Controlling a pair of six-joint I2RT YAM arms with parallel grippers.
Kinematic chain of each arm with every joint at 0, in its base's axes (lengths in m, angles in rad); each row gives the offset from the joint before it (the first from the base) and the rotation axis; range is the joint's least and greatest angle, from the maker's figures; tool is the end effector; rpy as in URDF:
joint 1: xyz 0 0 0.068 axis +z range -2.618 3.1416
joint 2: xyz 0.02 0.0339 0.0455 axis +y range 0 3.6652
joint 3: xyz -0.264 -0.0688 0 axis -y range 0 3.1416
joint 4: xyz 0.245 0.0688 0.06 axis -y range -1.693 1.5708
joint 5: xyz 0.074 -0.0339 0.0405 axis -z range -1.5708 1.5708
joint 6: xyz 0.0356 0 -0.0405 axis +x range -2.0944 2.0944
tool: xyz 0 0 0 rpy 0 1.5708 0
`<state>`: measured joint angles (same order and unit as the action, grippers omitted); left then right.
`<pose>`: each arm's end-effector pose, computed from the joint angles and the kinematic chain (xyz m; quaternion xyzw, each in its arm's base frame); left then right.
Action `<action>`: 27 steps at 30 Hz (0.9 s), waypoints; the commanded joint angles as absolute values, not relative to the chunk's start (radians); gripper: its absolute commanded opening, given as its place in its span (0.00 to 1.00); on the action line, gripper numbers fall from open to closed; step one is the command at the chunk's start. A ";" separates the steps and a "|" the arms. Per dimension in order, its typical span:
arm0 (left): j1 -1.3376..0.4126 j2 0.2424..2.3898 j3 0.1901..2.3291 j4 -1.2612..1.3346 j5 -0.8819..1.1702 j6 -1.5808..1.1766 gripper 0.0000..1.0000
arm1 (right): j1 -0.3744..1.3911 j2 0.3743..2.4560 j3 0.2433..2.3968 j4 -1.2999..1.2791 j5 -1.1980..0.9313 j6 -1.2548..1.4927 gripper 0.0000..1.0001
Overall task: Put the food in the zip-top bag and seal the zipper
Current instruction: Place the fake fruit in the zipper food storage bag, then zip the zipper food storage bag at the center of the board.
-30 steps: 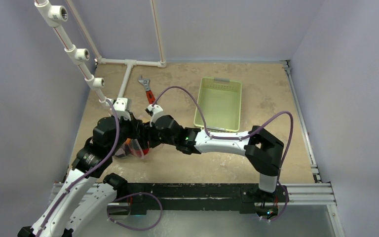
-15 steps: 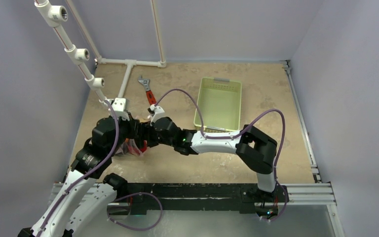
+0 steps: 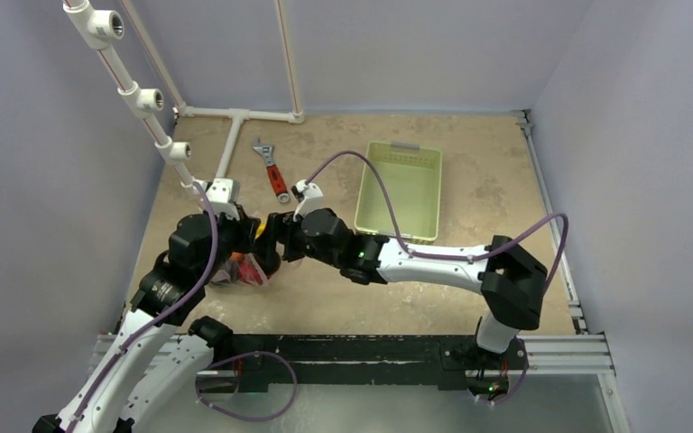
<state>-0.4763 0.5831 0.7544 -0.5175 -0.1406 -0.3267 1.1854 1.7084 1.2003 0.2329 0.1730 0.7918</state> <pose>0.1210 -0.0568 0.3227 0.0207 0.8170 -0.1711 0.5502 0.1577 0.3724 0.2786 -0.1042 0.7893 0.4643 0.3881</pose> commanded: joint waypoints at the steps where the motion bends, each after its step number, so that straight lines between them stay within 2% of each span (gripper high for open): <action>1: -0.489 0.592 0.756 -0.483 -0.077 -0.350 0.00 | 1.196 1.622 1.195 0.257 0.229 0.794 0.85; 13: -0.488 0.595 0.756 -0.484 -0.078 -0.353 0.00 | 1.195 1.504 1.112 0.096 0.348 0.840 0.83; 27: -0.489 0.588 0.755 -0.476 -0.058 -0.352 0.00 | 1.195 1.509 1.044 0.056 0.375 0.822 0.69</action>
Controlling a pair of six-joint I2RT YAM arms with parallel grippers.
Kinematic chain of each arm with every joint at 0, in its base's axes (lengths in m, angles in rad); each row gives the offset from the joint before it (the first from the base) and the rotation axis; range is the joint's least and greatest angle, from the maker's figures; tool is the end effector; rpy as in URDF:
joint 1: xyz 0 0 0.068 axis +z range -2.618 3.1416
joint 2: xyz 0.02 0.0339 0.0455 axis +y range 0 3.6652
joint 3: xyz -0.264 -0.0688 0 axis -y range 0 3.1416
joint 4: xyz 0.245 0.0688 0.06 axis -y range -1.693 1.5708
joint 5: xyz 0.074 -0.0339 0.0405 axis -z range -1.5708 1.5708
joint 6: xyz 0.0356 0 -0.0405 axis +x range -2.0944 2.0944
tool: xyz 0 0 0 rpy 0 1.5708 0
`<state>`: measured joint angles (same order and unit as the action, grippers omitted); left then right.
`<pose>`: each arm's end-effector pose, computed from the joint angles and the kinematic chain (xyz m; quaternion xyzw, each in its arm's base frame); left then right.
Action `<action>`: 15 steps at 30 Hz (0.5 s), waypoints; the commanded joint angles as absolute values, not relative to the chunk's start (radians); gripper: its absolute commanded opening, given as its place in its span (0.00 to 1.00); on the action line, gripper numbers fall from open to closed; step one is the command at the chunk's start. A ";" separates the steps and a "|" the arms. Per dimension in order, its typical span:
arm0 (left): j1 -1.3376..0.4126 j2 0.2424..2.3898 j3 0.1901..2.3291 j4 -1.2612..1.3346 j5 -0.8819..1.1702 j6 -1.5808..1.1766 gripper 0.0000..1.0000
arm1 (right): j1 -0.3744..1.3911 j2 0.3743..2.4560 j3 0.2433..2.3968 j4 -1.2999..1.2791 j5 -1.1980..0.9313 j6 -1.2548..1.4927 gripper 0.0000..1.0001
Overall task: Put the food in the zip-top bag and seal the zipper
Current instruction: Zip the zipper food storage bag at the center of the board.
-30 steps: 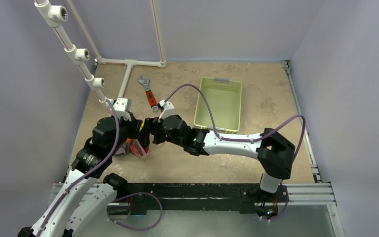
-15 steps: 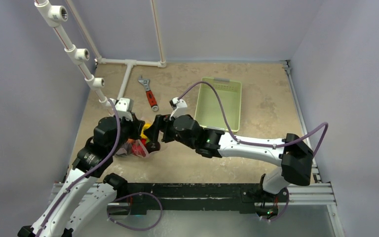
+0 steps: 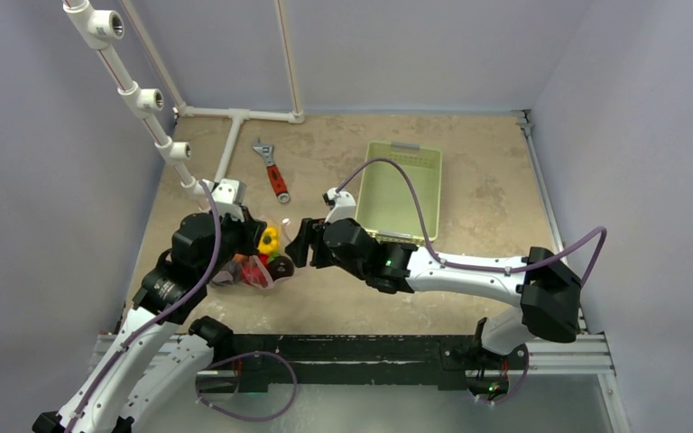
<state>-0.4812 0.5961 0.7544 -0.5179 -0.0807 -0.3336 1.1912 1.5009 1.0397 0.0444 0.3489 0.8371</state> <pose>0.1223 -0.0606 0.3211 0.0377 0.8210 -0.1949 0.5354 0.1395 0.3168 0.2781 -0.0522 0.8292 0.3793 0.4073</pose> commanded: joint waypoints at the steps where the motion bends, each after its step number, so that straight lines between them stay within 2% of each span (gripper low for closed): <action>1: -0.490 0.586 0.755 -0.477 -0.058 -0.352 0.00 | 1.195 1.515 1.049 0.059 0.373 0.815 0.68; 10: -0.491 0.621 0.786 -0.499 -0.021 -0.377 0.00 | 1.195 1.586 1.164 0.044 0.408 0.737 0.60; 15: -0.491 0.636 0.818 -0.532 -0.005 -0.398 0.00 | 1.195 1.529 1.177 0.044 0.403 0.645 0.61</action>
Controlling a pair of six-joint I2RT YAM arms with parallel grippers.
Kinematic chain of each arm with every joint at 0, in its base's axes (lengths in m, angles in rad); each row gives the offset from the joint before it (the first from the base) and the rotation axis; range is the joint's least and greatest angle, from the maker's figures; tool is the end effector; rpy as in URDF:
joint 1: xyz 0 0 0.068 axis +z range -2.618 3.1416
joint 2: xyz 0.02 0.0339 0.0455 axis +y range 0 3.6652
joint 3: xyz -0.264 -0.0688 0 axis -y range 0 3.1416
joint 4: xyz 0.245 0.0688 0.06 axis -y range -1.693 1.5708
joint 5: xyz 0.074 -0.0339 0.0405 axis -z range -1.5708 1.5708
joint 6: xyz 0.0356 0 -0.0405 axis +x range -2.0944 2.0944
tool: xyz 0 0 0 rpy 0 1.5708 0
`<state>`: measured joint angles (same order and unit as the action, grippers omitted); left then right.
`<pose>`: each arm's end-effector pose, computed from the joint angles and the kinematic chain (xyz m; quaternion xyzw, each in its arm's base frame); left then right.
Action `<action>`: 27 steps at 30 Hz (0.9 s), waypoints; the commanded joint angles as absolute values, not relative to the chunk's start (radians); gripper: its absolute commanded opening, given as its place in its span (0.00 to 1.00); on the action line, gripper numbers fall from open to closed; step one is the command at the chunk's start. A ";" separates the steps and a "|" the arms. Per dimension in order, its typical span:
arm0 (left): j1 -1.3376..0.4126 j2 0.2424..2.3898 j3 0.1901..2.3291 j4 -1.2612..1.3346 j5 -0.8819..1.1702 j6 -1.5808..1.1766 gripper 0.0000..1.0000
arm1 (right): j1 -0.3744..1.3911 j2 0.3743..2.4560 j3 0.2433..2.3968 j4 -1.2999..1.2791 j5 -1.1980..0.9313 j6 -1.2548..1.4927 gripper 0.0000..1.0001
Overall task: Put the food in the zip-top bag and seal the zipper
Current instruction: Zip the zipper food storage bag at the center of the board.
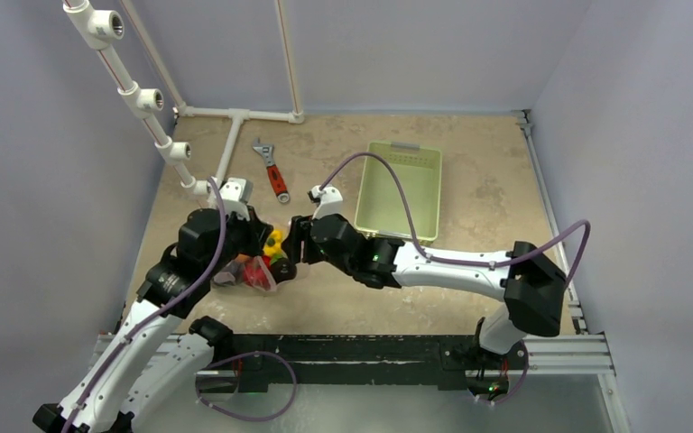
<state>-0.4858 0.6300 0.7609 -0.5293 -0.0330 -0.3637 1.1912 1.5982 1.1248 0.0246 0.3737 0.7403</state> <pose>0.1268 -0.0656 0.3180 0.0417 0.8319 -0.2154 0.5096 0.1489 0.3381 0.2726 -0.0897 0.8330 0.3405 0.4267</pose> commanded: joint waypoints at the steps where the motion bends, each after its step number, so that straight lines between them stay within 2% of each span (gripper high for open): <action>1: -0.491 0.637 0.824 -0.539 -0.005 -0.401 0.00 | 1.195 1.511 1.174 0.044 0.395 0.621 0.62; 17: -0.491 0.706 0.985 -0.706 0.147 -0.320 0.00 | 1.195 1.197 1.141 0.002 0.354 0.333 0.80; 18: -0.491 0.708 0.997 -0.714 0.170 -0.307 0.00 | 1.195 1.173 1.132 0.009 0.354 0.317 0.84; 20: -0.490 0.715 1.020 -0.732 0.231 -0.284 0.00 | 1.195 1.128 1.111 0.038 0.336 0.279 0.98; 27: -0.491 0.732 1.090 -0.783 0.355 -0.224 0.00 | 1.195 1.075 1.104 0.030 0.328 0.197 0.99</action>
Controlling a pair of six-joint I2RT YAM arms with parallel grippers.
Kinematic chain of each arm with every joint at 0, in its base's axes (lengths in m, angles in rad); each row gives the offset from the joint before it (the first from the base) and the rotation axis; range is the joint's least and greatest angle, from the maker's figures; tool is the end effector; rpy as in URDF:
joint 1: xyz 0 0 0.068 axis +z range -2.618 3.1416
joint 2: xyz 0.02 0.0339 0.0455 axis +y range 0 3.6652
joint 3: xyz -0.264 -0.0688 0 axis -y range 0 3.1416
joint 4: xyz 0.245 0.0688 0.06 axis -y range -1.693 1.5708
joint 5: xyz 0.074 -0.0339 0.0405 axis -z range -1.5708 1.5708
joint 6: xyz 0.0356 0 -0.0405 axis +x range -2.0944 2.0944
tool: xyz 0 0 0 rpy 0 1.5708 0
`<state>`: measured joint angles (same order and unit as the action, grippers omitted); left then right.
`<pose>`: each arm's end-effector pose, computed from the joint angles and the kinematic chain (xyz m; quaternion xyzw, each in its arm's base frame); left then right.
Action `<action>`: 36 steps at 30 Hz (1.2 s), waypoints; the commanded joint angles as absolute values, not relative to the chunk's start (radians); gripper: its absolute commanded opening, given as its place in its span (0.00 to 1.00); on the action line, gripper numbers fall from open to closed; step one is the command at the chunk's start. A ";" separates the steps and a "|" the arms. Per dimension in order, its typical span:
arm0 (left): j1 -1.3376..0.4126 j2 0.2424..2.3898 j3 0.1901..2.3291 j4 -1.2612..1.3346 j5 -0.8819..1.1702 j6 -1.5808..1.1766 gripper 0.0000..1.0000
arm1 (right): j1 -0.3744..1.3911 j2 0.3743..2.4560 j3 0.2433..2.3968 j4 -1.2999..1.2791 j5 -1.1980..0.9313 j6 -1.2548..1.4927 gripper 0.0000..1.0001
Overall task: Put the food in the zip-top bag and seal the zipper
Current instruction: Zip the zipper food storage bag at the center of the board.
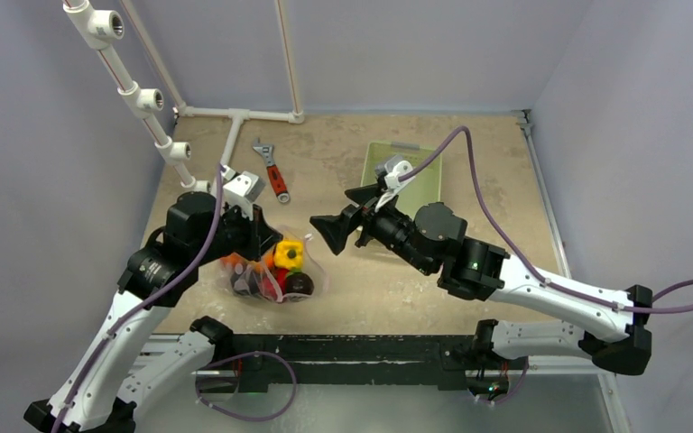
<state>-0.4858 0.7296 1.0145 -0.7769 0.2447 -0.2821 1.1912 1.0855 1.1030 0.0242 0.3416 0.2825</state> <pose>0.1172 -0.0717 0.3646 0.1489 0.8408 -0.2880 0.4334 0.1031 0.2261 0.4158 -0.1892 0.6668 0.3908 0.6058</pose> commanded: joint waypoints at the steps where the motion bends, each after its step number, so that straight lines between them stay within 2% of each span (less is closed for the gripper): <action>1: -0.491 0.734 1.102 -0.790 0.367 -0.214 0.00 | 1.195 1.075 1.108 0.019 0.319 0.181 0.99; 16: -0.491 0.775 1.235 -0.859 0.612 -0.108 0.00 | 1.195 0.988 1.113 -0.123 -0.065 -0.169 0.96; 23: -0.491 0.766 1.251 -0.860 0.670 -0.107 0.00 | 1.195 0.894 1.097 -0.127 -0.204 -0.309 0.87; 36: -0.491 0.778 1.331 -0.886 0.725 -0.115 0.00 | 1.212 0.921 1.025 -0.072 -0.275 -0.313 0.68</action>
